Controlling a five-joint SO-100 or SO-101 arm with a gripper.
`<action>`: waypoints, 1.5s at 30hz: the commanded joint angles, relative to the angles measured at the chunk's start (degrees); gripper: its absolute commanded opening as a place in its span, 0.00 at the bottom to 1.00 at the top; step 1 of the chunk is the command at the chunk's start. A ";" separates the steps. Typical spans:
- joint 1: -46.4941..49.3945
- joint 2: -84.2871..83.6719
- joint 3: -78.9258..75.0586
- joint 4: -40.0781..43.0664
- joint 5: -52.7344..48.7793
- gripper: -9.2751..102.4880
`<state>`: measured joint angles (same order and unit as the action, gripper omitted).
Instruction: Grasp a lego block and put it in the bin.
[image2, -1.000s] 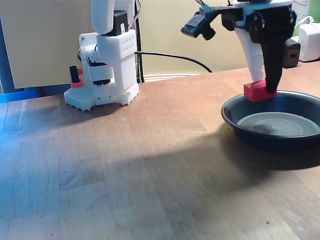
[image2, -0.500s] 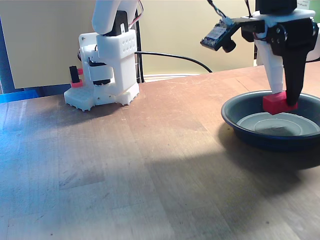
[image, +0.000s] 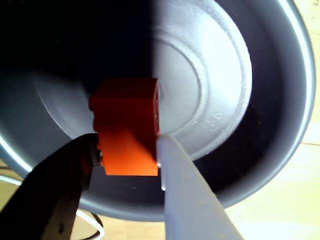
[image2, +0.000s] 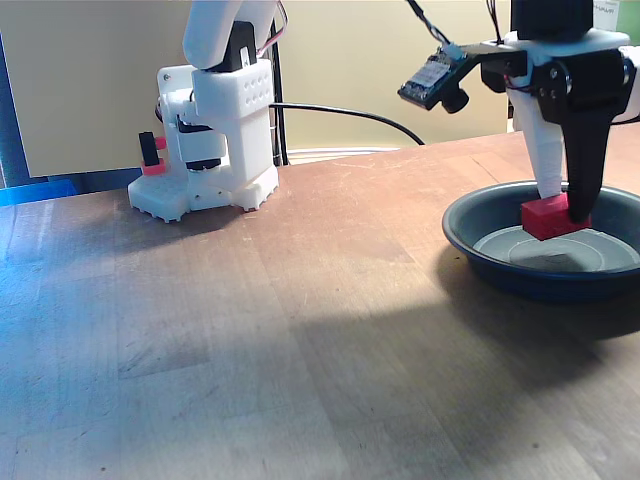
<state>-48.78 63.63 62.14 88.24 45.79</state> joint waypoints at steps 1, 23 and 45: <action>0.26 0.35 -2.02 -0.44 -0.26 0.18; 2.20 2.02 -2.29 0.26 -0.26 0.08; 23.03 40.69 33.22 -1.05 -39.73 0.08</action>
<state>-28.48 99.14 93.08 87.98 10.28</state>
